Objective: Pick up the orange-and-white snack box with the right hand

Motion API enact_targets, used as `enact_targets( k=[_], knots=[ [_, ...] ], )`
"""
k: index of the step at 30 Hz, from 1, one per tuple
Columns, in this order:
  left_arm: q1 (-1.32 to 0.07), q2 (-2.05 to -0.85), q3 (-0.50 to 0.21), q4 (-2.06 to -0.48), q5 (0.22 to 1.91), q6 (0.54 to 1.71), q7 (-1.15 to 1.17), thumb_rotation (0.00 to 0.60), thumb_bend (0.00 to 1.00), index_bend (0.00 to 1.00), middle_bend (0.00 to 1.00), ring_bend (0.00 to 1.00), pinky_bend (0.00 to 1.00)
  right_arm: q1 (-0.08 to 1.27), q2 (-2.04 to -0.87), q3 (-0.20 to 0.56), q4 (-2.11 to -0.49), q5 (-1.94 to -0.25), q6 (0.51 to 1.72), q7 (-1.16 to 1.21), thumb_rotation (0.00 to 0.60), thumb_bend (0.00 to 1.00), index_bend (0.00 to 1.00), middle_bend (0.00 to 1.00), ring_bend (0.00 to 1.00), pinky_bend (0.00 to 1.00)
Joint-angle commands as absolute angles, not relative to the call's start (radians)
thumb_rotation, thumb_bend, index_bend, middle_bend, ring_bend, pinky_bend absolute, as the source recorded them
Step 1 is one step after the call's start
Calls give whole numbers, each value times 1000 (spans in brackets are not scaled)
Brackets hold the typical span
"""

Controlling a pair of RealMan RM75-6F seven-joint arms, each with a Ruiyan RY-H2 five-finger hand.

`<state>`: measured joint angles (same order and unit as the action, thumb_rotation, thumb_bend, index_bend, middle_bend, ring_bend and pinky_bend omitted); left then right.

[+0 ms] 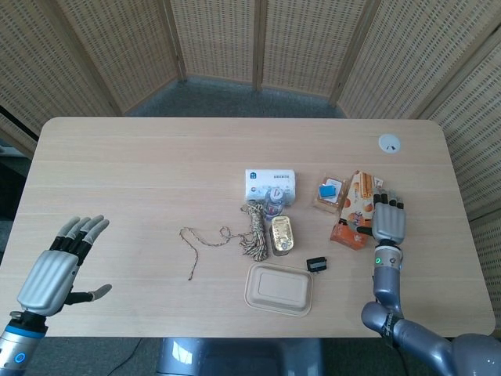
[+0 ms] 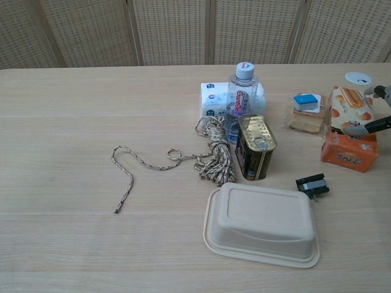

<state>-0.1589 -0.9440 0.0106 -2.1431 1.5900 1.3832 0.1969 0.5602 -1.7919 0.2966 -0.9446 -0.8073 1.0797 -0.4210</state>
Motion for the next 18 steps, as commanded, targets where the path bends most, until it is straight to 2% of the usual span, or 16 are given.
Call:
enact_targets(
  k=[1,10,18],
  knots=[
    [-160,-944,10,-2141,1590,1383,193,600,152,0,0,0,0,547,-1797,301,-917,-804,1071,-414,379,48,0,0,0,0],
    [-166,-949,7,-2133,1585,1374,187,600,152,0,0,0,0,509,-1752,315,-902,-791,1066,-426,383,46,0,0,0,0],
    [-169,-951,4,-2123,1579,1372,179,600,152,0,0,0,0,465,-1648,345,-900,-758,1048,-428,383,47,0,0,0,0]
  ],
)
